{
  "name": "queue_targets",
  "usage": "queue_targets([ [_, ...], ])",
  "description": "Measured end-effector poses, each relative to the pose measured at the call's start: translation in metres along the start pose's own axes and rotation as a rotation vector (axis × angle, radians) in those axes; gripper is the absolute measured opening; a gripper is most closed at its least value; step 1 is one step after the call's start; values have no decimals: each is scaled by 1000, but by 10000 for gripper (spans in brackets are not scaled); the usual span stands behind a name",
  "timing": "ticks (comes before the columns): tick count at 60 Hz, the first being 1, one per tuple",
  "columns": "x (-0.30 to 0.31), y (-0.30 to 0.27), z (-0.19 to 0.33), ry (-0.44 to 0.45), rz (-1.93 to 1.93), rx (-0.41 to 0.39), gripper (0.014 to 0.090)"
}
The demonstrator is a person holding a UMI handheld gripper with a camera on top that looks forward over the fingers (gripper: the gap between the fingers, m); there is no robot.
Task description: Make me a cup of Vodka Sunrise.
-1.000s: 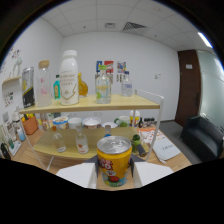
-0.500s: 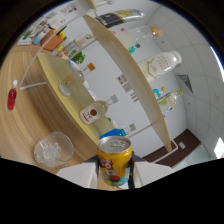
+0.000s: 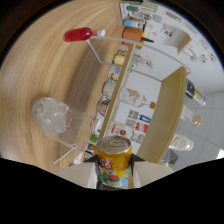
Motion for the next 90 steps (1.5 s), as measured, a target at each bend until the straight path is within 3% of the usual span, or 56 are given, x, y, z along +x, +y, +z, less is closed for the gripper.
queue_targets([
  [17,10,2,-9,-4,95,17,499],
  [35,92,61,-37,57,1072,71,508],
  [43,95,110,-44,79,1514,92,507],
  [51,50,159,-39,65,1800,41,505],
  [59,-19,181,-24,-10,1943,-55,508],
  [76,-157,158,14,-236,2008,-210,505],
  [90,-196,132,20,-351,1975,-229,505],
])
